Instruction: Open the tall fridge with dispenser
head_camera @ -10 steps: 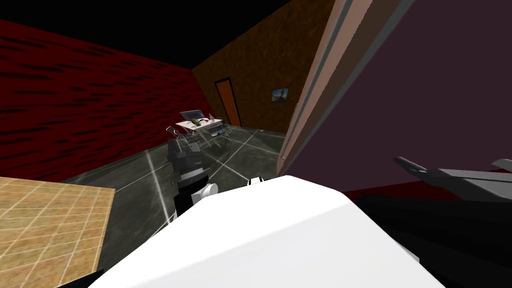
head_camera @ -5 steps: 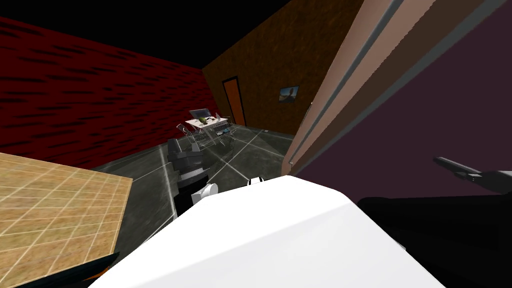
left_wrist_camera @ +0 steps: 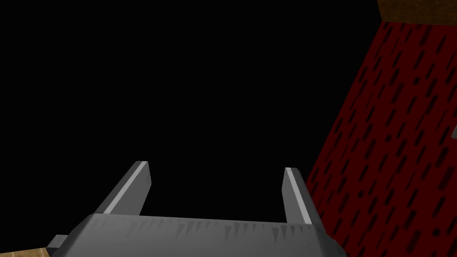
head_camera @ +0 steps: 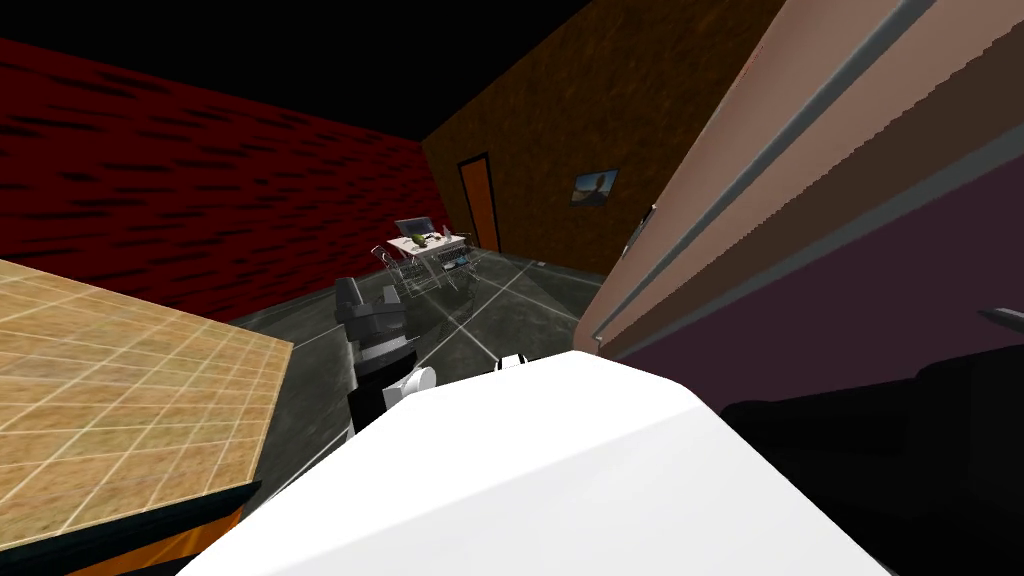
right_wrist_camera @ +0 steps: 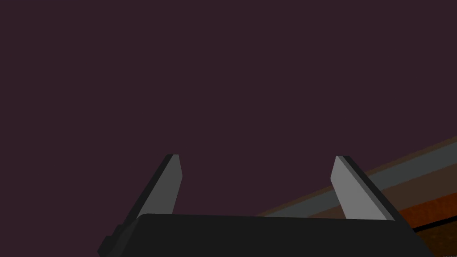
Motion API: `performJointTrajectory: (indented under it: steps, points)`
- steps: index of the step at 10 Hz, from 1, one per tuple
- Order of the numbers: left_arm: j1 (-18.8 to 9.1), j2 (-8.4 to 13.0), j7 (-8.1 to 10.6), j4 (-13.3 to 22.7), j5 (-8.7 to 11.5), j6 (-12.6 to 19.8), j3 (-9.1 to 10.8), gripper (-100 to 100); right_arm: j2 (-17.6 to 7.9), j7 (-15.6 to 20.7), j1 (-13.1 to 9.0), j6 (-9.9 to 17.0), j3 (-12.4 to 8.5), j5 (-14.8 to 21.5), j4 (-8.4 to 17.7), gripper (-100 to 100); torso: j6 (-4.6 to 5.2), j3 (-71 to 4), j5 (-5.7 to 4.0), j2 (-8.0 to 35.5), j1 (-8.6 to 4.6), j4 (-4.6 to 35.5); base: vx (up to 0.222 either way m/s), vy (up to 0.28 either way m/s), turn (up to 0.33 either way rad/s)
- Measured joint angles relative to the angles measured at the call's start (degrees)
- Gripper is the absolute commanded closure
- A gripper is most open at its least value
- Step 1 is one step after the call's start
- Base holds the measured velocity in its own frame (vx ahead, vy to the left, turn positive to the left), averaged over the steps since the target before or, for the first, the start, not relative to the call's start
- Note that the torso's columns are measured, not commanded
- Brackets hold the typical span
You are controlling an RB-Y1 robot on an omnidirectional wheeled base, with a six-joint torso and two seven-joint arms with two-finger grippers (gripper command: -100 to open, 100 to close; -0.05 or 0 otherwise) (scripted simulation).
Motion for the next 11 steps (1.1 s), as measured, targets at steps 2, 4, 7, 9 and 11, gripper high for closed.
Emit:
performJointTrajectory:
  steps: [2,4,7,9,11]
  points:
    - [0.0,0.0,0.0,0.0,0.0,0.0,0.0,0,-0.2,1.8,1.9,0.6,-2.8,-0.2,0.0,-100,0.01,0.1,-0.02,0.2,-0.09,0.1,0.128,0.034,0.166]
    - [0.0,0.0,0.0,0.0,0.0,0.0,0.0,0,0.1,4.7,4.7,1.5,-6.5,-0.4,-0.8,-100,0.03,0.1,0.0,0.1,0.0,0.0,0.153,0.06,0.157]
    - [0.0,0.0,0.0,0.0,0.0,0.0,0.0,0,-0.3,9.0,8.0,2.1,-10.1,-0.2,-1.0,-100,-0.47,-0.7,0.33,-0.5,-0.35,-0.2,0.1,0.045,0.107]
    - [0.0,0.0,0.0,0.0,0.0,0.0,0.01,0,-0.3,10.1,9.3,1.8,-11.6,-0.4,-1.3,-100,-0.49,-0.8,0.3,-0.6,-0.6,-0.3,0.06,0.025,0.061]
    - [0.0,0.0,0.0,0.0,0.0,0.0,0.01,0,-1.1,11.3,10.7,2.7,-13.3,-0.5,-1.9,-100,-0.64,-1.2,0.39,-1.0,-0.68,-0.4,0.058,0.012,0.066]
